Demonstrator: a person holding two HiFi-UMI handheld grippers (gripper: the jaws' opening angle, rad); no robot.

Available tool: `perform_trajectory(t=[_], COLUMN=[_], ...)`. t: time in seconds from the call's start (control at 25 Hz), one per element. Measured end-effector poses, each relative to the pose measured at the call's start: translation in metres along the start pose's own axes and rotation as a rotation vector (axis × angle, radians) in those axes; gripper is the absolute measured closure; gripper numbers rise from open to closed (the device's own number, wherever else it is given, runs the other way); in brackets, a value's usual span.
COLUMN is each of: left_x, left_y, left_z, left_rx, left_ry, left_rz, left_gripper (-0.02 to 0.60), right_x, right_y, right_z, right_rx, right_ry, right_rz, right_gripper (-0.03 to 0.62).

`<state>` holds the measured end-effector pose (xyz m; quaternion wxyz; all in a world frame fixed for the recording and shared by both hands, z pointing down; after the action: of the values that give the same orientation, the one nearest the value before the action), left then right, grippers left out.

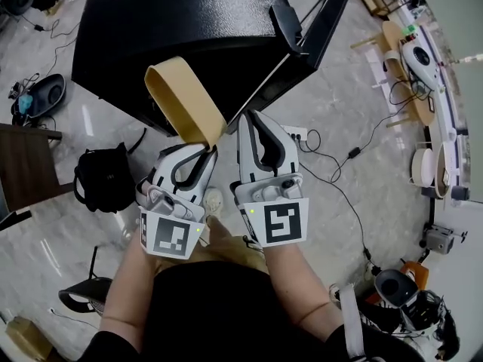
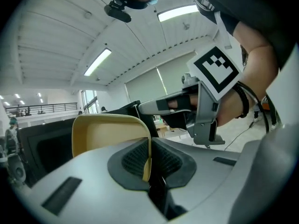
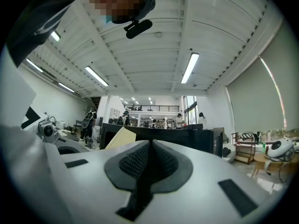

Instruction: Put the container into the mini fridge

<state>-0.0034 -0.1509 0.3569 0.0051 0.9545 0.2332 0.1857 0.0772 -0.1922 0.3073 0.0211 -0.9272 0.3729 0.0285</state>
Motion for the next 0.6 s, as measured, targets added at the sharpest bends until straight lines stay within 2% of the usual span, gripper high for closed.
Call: perform_trajectory(t=[0.4, 0.6], left_x=[0.003, 0.001], left_y=[0.033, 0.053], left_z=[-0.048, -0.071], left_rx=[-0.072, -0.097], left_ry=[-0.004, 0.038], left_rz=[-0.078, -0.109], left_gripper=[0.547, 0.546], right_x=[0.019, 0.029], right_y=[0.017, 0.019], right_z=[-0.042, -0.063], right_rx=[-0.044, -0.063], right_ry=[0.078, 0.097], right_rz=[-0.041, -0.068], right_gripper=[0.548, 0.547])
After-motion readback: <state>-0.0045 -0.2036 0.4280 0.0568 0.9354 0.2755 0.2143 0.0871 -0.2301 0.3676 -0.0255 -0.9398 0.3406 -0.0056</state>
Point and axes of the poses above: the fingertips, and each gripper's own axes: y forward along the fingers, x to its right, z out of its top, the point moved 4 cm from there along -y, backward along the fingers, and after that the axes turned 15 degrees about z, right-handed, at the moved point
